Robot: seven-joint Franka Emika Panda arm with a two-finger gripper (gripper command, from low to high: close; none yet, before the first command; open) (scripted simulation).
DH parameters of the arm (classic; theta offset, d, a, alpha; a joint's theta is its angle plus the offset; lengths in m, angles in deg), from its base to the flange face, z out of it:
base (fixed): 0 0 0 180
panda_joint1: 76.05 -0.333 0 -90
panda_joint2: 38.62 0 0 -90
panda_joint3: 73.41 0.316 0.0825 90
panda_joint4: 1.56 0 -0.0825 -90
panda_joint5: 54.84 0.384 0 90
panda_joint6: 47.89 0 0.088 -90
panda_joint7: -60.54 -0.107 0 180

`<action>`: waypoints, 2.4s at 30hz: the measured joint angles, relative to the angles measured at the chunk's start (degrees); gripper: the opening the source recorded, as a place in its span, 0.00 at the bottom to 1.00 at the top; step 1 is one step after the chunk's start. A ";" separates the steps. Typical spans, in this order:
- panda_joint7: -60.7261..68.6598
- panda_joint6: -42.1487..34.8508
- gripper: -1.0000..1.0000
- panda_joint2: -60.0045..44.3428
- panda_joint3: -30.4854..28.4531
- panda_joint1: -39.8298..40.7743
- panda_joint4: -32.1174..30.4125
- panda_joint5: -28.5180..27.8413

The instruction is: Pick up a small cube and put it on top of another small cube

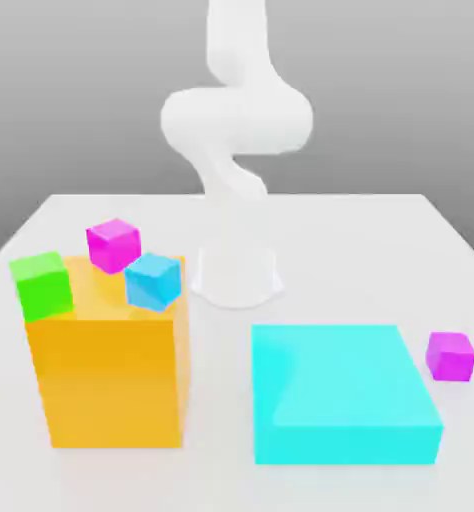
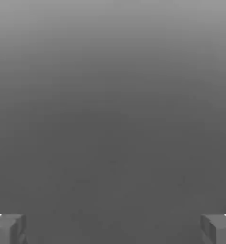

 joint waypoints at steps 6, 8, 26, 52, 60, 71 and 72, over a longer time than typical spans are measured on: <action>8.45 6.95 0.50 -12.73 4.58 -8.52 -5.45 0.53; 11.05 9.20 0.50 -16.85 6.27 -11.18 -7.22 0.53; 18.99 31.09 0.50 -54.84 12.77 -33.07 -18.18 -14.22; 29.57 4.26 0.00 -25.07 2.25 -13.89 -19.83 -6.38; 31.13 -11.63 0.00 -8.94 -8.43 0.47 -19.81 -9.43; 32.75 -18.51 0.00 3.49 -19.78 16.08 -25.50 -14.10; 32.79 -16.71 1.00 2.95 -20.13 16.31 -26.78 -14.39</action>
